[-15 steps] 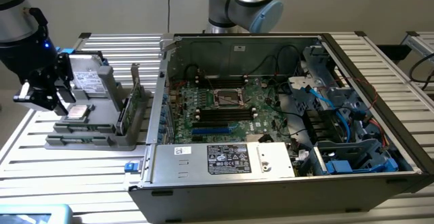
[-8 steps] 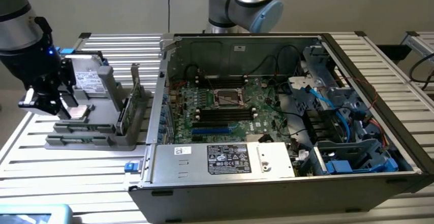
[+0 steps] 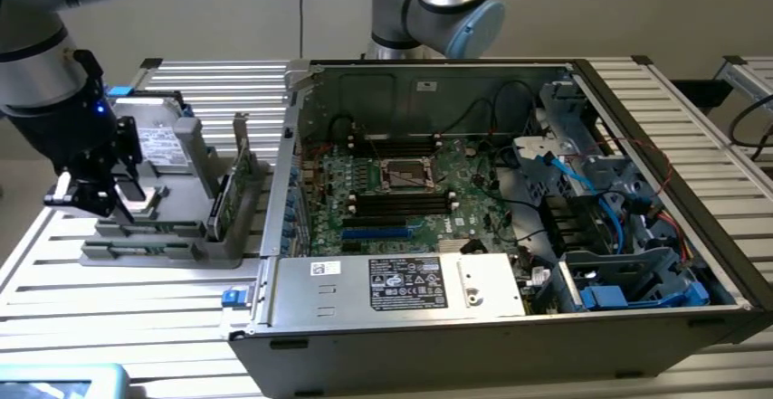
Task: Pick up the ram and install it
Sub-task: 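Pick up the ram and move it above insertion slot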
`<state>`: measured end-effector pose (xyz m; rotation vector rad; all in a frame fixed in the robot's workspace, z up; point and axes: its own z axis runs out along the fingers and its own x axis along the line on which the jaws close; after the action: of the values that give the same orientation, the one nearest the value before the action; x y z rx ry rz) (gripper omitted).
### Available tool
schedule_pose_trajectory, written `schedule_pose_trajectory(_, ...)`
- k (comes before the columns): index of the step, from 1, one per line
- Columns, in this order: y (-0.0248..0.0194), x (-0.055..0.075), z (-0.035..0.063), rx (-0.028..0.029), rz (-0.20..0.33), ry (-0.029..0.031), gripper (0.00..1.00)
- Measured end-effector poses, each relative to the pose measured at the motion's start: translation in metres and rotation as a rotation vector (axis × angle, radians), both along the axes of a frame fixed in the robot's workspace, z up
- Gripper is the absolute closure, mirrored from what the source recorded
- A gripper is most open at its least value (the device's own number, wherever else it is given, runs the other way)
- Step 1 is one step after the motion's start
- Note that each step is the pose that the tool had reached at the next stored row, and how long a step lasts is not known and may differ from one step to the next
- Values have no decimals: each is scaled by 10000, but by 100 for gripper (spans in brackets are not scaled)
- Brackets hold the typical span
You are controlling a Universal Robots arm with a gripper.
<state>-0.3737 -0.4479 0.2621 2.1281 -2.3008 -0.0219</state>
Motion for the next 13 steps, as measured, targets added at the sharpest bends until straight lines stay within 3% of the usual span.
schedule_pose_trajectory(5,-6,4,-91,0,2,0,58)
schedule_pose_trajectory(13,-93,57,-224,-1,1,1,58)
